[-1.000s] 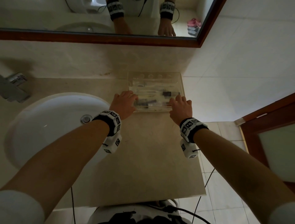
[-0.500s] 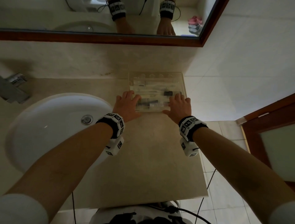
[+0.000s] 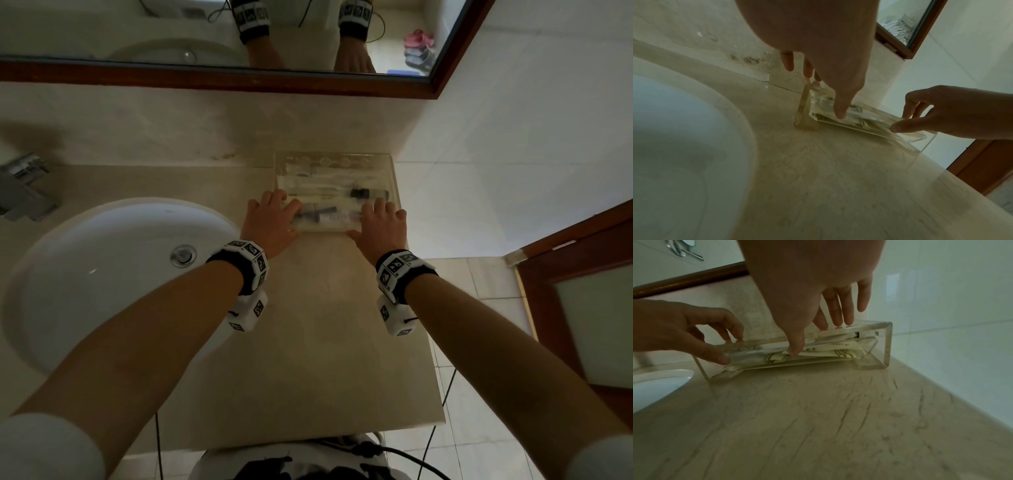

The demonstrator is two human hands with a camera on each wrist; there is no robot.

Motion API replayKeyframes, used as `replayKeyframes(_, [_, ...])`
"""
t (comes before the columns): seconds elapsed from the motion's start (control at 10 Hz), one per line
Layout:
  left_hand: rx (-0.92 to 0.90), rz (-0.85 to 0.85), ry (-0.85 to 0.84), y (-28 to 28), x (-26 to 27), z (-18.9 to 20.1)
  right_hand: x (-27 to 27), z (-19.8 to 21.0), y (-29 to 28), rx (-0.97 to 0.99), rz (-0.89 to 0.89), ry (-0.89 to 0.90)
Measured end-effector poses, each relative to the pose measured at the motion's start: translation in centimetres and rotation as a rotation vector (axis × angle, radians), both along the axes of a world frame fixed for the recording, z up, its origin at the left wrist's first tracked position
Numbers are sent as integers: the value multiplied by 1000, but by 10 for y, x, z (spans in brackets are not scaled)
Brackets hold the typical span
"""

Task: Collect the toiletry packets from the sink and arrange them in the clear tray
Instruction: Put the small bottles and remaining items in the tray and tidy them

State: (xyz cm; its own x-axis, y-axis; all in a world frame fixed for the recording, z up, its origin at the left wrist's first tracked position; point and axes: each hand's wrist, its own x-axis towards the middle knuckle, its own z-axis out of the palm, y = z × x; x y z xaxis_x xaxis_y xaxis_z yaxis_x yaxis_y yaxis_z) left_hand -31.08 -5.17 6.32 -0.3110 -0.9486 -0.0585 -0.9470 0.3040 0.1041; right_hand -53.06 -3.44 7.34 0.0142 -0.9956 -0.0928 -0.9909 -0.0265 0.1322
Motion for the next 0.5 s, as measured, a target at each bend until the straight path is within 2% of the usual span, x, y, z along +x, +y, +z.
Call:
replayKeyframes(0.2, [0,-5,-29,2,-1,3,4,3,4,2,10,27])
replayKeyframes(0.5, [166,27,87,0,-1,15,4,9,7,30,-51,-52])
